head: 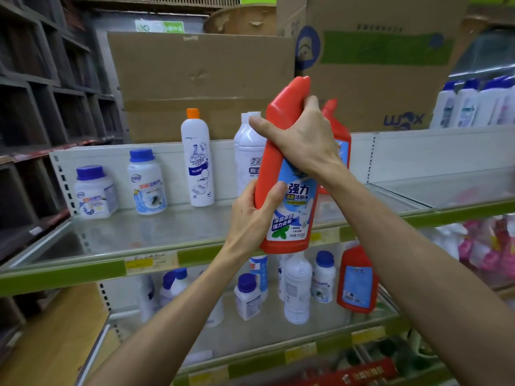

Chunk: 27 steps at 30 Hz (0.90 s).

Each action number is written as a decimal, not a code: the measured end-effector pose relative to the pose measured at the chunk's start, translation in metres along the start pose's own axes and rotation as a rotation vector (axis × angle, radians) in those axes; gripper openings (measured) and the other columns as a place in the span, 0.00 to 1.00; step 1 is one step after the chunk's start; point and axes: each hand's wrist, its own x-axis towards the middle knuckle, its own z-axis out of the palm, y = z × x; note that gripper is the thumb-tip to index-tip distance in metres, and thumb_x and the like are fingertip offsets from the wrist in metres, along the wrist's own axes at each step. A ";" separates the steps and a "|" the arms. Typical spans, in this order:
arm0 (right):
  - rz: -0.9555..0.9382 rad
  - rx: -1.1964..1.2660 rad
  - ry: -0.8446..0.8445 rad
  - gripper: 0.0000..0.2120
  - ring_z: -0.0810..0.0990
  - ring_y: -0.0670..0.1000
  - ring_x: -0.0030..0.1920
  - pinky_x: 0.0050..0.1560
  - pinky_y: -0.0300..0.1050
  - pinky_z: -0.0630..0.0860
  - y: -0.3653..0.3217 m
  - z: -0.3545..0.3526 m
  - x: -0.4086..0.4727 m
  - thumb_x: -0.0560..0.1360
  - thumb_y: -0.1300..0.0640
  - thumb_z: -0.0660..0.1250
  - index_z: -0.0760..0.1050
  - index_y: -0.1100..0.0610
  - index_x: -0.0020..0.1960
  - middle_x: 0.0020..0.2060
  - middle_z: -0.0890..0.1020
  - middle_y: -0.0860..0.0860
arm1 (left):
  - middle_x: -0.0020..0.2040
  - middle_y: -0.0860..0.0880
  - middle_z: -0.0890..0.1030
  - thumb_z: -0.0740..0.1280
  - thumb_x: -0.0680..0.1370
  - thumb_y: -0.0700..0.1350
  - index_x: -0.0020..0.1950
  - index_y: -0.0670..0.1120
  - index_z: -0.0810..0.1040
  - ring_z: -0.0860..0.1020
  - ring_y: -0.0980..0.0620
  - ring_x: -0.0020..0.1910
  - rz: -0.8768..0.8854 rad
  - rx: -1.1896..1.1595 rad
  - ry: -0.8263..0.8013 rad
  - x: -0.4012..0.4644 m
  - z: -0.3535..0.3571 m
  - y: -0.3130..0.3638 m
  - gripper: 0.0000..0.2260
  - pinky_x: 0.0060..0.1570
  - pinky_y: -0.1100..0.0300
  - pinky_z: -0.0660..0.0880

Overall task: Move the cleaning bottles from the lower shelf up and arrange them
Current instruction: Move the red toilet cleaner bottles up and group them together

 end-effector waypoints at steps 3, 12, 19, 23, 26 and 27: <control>-0.034 0.268 -0.110 0.28 0.84 0.43 0.49 0.52 0.43 0.79 0.029 -0.025 0.016 0.71 0.35 0.73 0.76 0.53 0.60 0.49 0.83 0.43 | 0.50 0.47 0.88 0.69 0.77 0.54 0.57 0.50 0.79 0.87 0.46 0.46 -0.027 -0.089 0.021 0.009 0.024 -0.007 0.12 0.39 0.57 0.83; 0.107 0.864 -0.300 0.12 0.86 0.52 0.41 0.45 0.49 0.83 0.118 -0.076 0.055 0.80 0.50 0.69 0.80 0.59 0.54 0.40 0.86 0.52 | 0.53 0.41 0.87 0.67 0.78 0.56 0.58 0.46 0.81 0.87 0.42 0.48 -0.098 -0.259 0.116 0.041 0.113 -0.025 0.17 0.45 0.50 0.84; 0.118 0.804 -0.384 0.16 0.87 0.53 0.50 0.49 0.47 0.84 0.168 -0.096 0.076 0.77 0.49 0.73 0.78 0.57 0.60 0.52 0.86 0.56 | 0.57 0.37 0.85 0.66 0.78 0.57 0.64 0.40 0.79 0.84 0.34 0.55 -0.101 -0.303 0.211 0.062 0.157 -0.036 0.23 0.55 0.39 0.81; 0.107 0.702 -0.472 0.22 0.88 0.49 0.45 0.37 0.36 0.80 0.190 -0.103 0.089 0.71 0.43 0.76 0.79 0.54 0.59 0.48 0.88 0.53 | 0.57 0.37 0.85 0.67 0.78 0.57 0.65 0.41 0.78 0.83 0.34 0.56 -0.106 -0.261 0.181 0.075 0.162 -0.041 0.24 0.57 0.37 0.80; 0.100 0.749 -0.434 0.25 0.88 0.52 0.47 0.41 0.40 0.82 0.207 -0.103 0.097 0.67 0.43 0.77 0.80 0.55 0.59 0.48 0.88 0.54 | 0.58 0.39 0.85 0.68 0.77 0.57 0.66 0.44 0.77 0.84 0.36 0.55 -0.123 -0.201 0.117 0.090 0.164 -0.044 0.23 0.55 0.40 0.81; 0.097 0.764 -0.408 0.27 0.88 0.53 0.48 0.42 0.41 0.82 0.211 -0.102 0.100 0.67 0.43 0.77 0.79 0.56 0.60 0.49 0.88 0.55 | 0.58 0.41 0.85 0.68 0.77 0.57 0.66 0.45 0.77 0.84 0.38 0.55 -0.133 -0.171 0.089 0.096 0.164 -0.044 0.22 0.54 0.42 0.82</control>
